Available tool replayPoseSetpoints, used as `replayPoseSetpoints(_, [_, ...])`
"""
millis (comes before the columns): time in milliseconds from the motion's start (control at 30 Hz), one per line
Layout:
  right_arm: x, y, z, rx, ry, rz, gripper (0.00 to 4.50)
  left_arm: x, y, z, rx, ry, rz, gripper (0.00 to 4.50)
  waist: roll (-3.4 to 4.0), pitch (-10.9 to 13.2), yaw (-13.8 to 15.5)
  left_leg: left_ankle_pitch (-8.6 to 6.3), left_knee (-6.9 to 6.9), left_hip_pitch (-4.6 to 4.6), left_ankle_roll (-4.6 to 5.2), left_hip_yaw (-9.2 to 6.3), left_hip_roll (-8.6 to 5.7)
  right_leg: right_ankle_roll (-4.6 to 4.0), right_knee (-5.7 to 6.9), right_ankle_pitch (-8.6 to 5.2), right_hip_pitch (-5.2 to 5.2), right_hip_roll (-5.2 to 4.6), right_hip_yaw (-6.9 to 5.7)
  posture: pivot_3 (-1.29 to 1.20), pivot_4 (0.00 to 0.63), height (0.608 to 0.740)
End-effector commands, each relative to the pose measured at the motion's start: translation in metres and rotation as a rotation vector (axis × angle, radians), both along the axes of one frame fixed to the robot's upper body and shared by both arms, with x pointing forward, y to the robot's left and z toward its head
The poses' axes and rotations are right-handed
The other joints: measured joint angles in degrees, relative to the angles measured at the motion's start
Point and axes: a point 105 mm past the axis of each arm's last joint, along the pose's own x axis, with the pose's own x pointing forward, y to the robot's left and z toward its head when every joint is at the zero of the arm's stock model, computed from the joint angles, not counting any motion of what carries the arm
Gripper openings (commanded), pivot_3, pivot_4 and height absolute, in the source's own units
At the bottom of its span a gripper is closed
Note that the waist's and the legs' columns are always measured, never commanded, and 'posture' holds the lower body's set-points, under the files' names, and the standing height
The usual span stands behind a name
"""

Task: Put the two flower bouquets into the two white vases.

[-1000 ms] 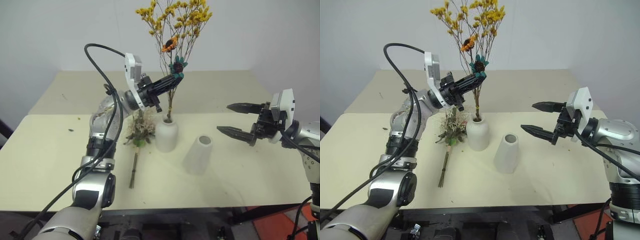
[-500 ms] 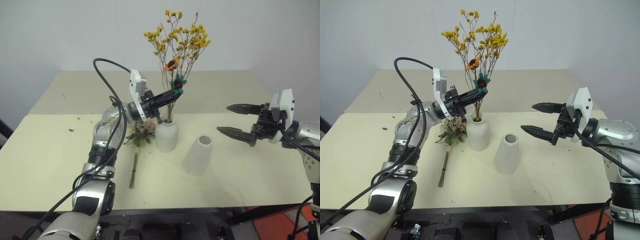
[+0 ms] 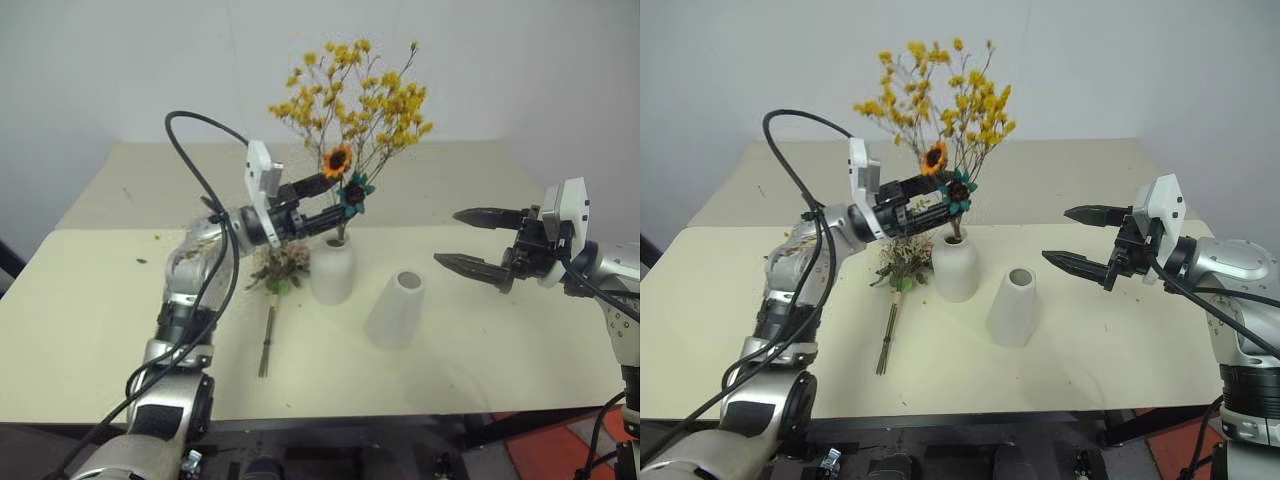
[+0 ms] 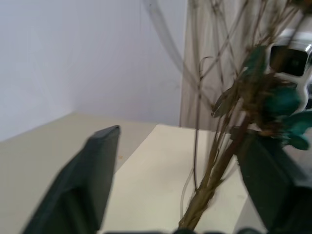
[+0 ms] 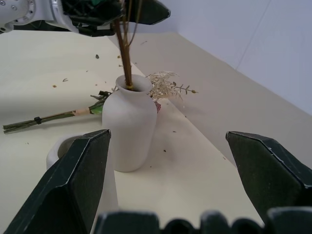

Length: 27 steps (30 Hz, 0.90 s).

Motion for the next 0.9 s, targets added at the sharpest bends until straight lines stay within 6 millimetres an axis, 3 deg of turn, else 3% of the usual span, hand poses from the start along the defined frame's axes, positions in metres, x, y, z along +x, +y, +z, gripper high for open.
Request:
replayPoseSetpoints(33, [-0.001, -0.003, 0.013, 0.006, -0.051, -0.005, 4.45, -0.006, 0.012, 0.004, 0.011, -0.024, 0.052, 4.48, 0.0, 0.0, 0.06, 0.0, 0.0, 0.01, 0.0, 0.0, 0.0, 0.0, 0.0, 0.0, 0.01, 0.0, 0.0, 0.0, 0.15, 0.74])
replayPoseSetpoints(200, [0.003, -0.003, 0.014, 0.007, -0.053, -0.004, 4.45, 0.006, 0.016, -0.006, 0.056, -0.001, 0.157, 4.48, 0.0, 0.0, 0.29, 0.0, 0.01, -0.01, 0.0, 0.0, -0.01, 0.0, -0.02, 0.0, 0.02, 0.0, -0.01, 0.0, 0.15, 0.74])
replayPoseSetpoints(500, [0.006, 0.0, 0.013, 0.016, -0.055, -0.004, 4.45, 0.024, -0.006, -0.007, 0.138, 0.012, 0.183, 4.48, 0.0, 0.0, 0.26, 0.0, 0.01, -0.04, 0.0, 0.0, -0.02, 0.0, -0.04, 0.0, 0.01, 0.0, -0.02, 0.0, 0.15, 0.74])
replayPoseSetpoints(633, [0.004, -0.002, 0.012, 0.019, -0.057, -0.011, 4.45, 0.013, -0.009, -0.009, 0.202, -0.01, 0.103, 4.48, 0.0, 0.0, -0.17, 0.0, -0.01, -0.03, 0.0, 0.01, -0.01, -0.01, -0.04, 0.0, -0.01, 0.0, 0.0, 0.0, 0.15, 0.74])
replayPoseSetpoints(900, [0.0, -0.005, 0.01, 0.018, -0.052, -0.023, 4.45, -0.007, 0.018, -0.024, 0.331, 0.021, 0.089, 4.48, 0.02, 0.01, -0.12, 0.0, -0.01, -0.01, 0.0, 0.0, 0.02, 0.0, 0.0, 0.0, -0.01, 0.02, 0.0, 0.0, 0.15, 0.74])
